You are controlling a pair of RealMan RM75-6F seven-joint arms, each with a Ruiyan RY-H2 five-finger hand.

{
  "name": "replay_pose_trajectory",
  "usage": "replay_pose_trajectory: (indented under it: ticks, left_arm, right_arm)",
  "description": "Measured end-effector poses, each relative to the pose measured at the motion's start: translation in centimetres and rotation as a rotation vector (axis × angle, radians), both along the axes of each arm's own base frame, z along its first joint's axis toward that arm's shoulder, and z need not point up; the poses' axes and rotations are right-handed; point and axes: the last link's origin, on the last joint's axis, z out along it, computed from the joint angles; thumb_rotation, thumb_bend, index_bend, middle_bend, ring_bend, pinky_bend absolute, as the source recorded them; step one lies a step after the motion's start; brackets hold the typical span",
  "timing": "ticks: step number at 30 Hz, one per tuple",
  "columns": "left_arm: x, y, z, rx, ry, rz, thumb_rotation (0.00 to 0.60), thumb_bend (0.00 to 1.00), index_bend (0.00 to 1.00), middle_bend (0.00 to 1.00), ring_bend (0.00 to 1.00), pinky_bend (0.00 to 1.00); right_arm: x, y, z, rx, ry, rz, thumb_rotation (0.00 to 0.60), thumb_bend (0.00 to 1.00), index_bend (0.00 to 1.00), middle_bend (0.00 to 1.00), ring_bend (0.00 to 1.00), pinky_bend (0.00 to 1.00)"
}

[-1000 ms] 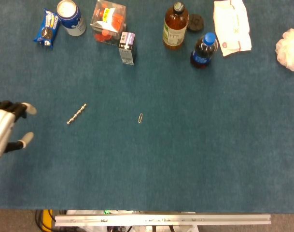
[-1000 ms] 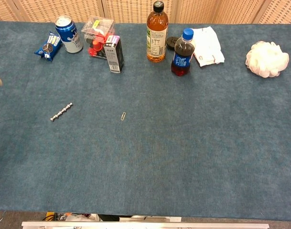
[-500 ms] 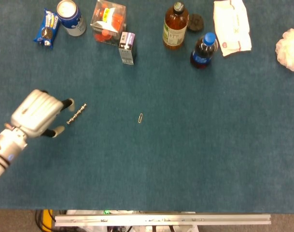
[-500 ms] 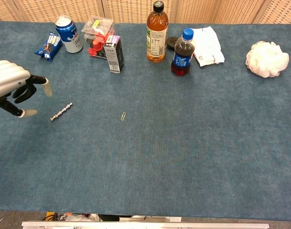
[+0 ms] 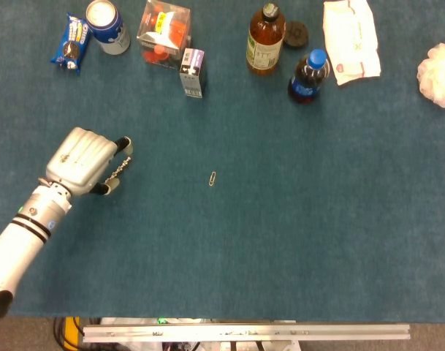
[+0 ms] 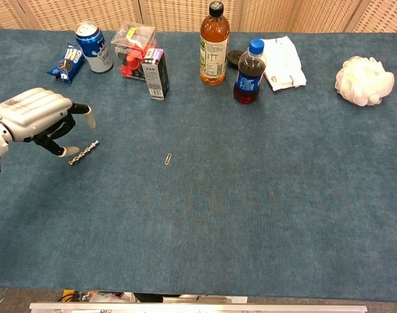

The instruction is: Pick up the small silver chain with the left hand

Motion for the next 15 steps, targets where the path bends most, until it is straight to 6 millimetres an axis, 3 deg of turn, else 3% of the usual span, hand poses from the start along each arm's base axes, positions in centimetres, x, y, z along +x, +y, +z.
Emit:
replay_pose_trajectory:
  ticks: [4, 9, 15]
  left_arm:
    - [-0.3, -0.4, -0.5, -0.018, 0.022, -0.003, 0.600, 0.23, 0.39, 0.83, 0.73, 0.55]
    - [-0.5, -1.0, -0.5, -0.082, 0.077, -0.010, 0.600, 0.39, 0.43, 0.83, 0.73, 0.55]
    - [-0.6, -1.5, -0.3, -0.113, 0.110, -0.001, 0.600, 0.43, 0.41, 0.85, 0.75, 0.55]
  right_arm:
    - [-0.2, 0.1, 0.0, -0.002, -0.003, -0.005, 0.600, 0.23, 0.34, 0.43, 0.42, 0.56]
    - [-0.3, 0.2, 0.1, -0.003, -0.006, -0.007, 0.600, 0.23, 0.34, 0.43, 0.42, 0.56]
    - [-0.5, 0.3, 0.0, -0.004, -0.010, -0.012, 0.600, 0.23, 0.34, 0.43, 0.43, 0.56]
